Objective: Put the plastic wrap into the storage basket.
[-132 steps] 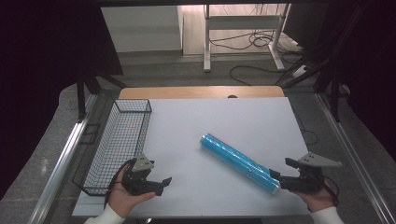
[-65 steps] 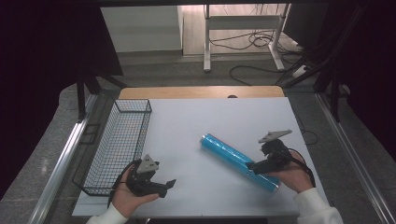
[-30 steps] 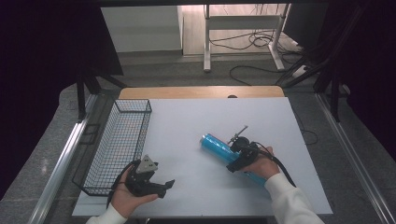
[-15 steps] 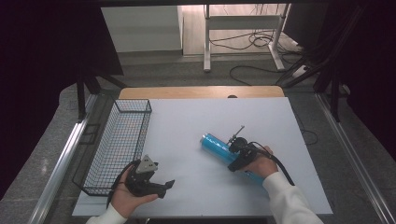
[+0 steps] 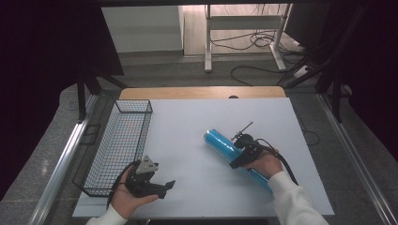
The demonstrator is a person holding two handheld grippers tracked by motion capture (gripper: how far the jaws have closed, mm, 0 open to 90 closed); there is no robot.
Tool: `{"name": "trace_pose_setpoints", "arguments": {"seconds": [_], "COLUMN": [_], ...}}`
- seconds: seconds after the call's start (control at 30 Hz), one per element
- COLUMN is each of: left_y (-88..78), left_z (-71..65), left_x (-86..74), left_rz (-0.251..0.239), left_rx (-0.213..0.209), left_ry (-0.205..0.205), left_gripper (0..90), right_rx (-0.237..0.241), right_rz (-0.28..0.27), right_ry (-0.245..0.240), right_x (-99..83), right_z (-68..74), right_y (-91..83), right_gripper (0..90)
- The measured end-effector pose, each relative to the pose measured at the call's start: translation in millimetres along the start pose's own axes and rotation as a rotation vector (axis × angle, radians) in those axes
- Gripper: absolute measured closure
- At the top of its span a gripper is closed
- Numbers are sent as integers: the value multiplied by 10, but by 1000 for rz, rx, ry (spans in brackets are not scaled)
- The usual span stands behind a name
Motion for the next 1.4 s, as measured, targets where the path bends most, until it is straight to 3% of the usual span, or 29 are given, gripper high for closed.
{"name": "trace_pose_setpoints", "arguments": {"seconds": [0.1, 0.13, 0.17, 0.2, 0.23, 0.3, 0.5, 0.73, 0.83, 0.9, 0.97, 1.03, 1.07, 1.23, 1.4], "left_y": [-2, -2, -3, -4, -5, -4, 1, -9, -14, -16, -19, -24, -25, -22, -19], "left_z": [-2, -4, -4, -4, -2, 3, 4, 19, 24, 30, 33, 32, 34, 40, 28], "left_x": [2, 3, 4, 4, 5, 5, 11, 26, 40, 44, 48, 55, 58, 71, 93], "left_rz": [0, -1, -2, -2, -3, -3, -5, -17, -31, -34, -37, -42, -44, -50, -59], "left_rx": [0, 0, 0, 0, 0, 1, 3, -2, -11, -14, -15, -17, -17, -21, -34], "left_ry": [2, 3, 3, 3, 3, -1, -1, -22, -42, -47, -50, -56, -57, -67, -82], "left_gripper": [134, 134, 134, 134, 134, 134, 134, 134, 136, 137, 139, 139, 139, 140, 141], "right_rx": [40, 40, 69, 69, 106, 121, 226, 318, 409, 424, 477, 493, 528, 542, 612], "right_rz": [-67, -67, -104, -104, -153, -171, -309, -377, -436, -448, -489, -502, -530, -572, -597], "right_ry": [49, 49, 80, 80, 117, 134, 245, 315, 403, 417, 476, 493, 530, 553, 605], "right_x": [46, 46, 69, 69, 93, 102, 149, 152, 160, 162, 173, 177, 181, 177, 154], "right_z": [-16, -16, -23, -23, -23, -20, 17, 98, 175, 187, 246, 268, 321, 393, 498], "right_y": [-124, -124, -189, -189, -269, -293, -462, -550, -622, -630, -662, -674, -699, -726, -752], "right_gripper": [317, 317, 317, 317, 317, 317, 316, 316, 317, 317, 317, 316, 317, 316, 316]}}
Point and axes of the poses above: each handheld gripper's, and its own axes: y roughly forward along the jaws, x roughly out of its top, z roughly to its left, the point moved 9 cm from there along y, roughly forward along the jaws, and after that the axes turned 3 degrees about -x, right-handed, at the moved point
